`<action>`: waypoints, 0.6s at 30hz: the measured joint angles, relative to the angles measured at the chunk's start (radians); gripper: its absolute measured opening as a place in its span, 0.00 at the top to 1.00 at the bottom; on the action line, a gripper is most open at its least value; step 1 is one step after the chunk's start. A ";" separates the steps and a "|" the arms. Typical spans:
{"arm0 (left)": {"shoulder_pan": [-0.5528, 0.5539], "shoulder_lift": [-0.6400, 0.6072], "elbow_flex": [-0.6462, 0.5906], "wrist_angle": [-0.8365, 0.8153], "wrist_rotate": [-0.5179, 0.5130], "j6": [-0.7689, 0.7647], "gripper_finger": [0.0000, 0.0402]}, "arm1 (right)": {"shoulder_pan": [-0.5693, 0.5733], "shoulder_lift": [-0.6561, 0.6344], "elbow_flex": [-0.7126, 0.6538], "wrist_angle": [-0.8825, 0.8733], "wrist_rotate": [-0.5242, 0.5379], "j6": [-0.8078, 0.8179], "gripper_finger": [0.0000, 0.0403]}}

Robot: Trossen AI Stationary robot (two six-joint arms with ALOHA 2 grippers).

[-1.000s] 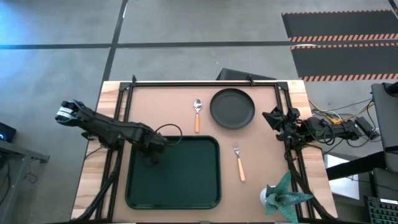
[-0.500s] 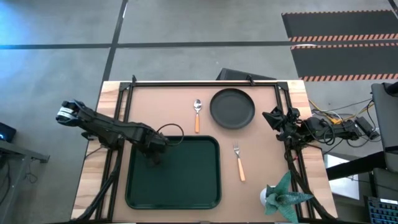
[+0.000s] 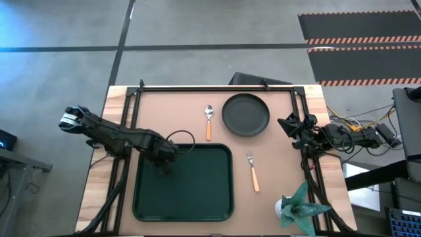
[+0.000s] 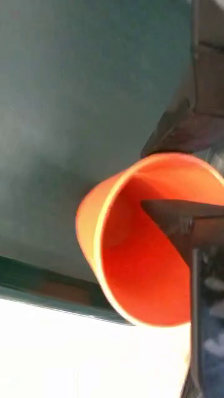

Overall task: Pick and place plate/cup/fork/spoon on tray
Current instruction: Put the orange cup on the green table tray, then put the black plate on the green table tray

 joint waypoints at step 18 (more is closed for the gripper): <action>0.078 -0.058 0.229 -0.041 -0.300 0.034 0.65 | 0.000 0.055 0.120 -0.230 -0.008 0.067 0.98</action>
